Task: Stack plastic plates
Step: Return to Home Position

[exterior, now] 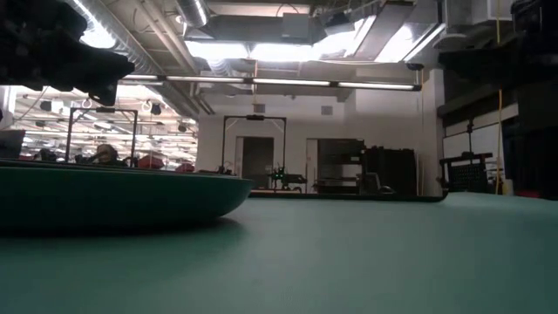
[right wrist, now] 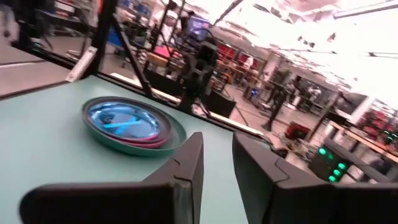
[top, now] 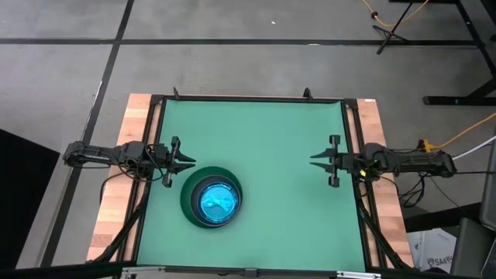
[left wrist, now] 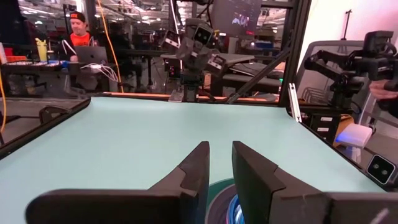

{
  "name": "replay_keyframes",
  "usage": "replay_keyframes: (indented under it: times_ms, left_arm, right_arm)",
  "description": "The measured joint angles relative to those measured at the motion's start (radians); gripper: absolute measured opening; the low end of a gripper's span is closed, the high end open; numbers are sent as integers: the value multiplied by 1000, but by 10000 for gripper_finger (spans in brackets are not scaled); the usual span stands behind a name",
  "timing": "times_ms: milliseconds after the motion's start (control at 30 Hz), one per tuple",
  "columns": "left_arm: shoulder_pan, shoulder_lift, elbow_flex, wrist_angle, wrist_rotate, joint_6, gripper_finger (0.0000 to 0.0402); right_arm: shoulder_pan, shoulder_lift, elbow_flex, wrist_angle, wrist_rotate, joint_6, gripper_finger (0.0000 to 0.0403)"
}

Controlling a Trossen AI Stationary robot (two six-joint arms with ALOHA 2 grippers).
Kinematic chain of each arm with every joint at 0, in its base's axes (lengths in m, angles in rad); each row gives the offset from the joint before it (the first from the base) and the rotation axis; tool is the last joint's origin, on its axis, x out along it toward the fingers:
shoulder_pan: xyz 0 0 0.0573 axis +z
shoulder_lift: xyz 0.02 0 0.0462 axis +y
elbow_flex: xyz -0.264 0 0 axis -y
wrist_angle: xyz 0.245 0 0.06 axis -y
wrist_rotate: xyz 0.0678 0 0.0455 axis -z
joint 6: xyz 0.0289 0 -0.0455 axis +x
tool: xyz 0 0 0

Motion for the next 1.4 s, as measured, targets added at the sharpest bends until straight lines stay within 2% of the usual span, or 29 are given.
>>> replay_keyframes:
  times_ms: [200,633,867,1400]
  left_arm:
    - [0,0,0,0,0,0,62]
    - [0,0,0,0,0,0,62]
    - [0,0,0,0,0,0,62]
    - [0,0,0,0,0,0,62]
  right_arm:
    - [0,-14,-19,38,-93,-42,81]
    - [0,-111,-19,-56,-91,-105,81]
    - [0,-163,-19,-133,-9,-105,81]
    - [0,-163,-38,-159,17,-106,81]
